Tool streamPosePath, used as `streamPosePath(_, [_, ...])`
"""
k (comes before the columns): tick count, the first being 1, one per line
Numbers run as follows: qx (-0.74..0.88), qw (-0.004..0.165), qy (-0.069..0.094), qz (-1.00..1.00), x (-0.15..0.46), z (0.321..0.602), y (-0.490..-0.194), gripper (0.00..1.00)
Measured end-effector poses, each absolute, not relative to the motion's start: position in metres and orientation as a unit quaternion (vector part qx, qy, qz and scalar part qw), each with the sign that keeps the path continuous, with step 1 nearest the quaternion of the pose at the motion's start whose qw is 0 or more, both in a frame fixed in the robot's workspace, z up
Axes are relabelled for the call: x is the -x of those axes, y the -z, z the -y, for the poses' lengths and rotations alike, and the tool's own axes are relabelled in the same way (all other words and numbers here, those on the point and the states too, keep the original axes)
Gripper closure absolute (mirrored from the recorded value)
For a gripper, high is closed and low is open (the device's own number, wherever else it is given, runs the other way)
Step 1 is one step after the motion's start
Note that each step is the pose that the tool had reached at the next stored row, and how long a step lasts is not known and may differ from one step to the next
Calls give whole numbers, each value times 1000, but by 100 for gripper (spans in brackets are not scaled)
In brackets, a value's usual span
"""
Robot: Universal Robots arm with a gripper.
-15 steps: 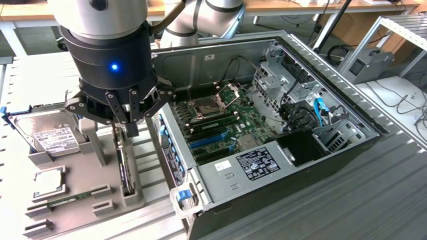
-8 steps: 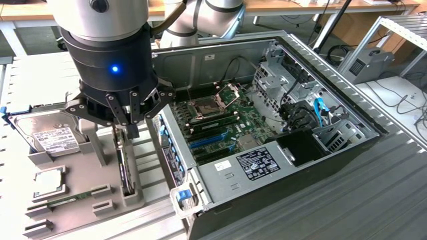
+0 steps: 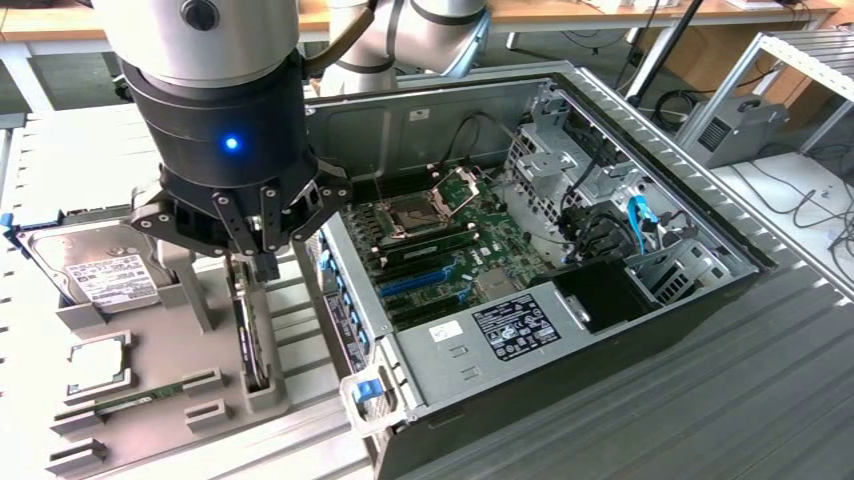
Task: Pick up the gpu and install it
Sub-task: 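Reach for the gpu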
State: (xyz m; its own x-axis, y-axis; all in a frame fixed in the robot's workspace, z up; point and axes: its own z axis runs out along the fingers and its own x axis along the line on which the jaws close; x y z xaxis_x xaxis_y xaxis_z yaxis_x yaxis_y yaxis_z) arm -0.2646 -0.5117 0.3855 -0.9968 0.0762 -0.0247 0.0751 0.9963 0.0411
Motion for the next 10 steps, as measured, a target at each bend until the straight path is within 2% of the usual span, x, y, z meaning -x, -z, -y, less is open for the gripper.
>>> streamPosePath(10, [-38, 13, -20, -999, 265, 515, -385, 89])
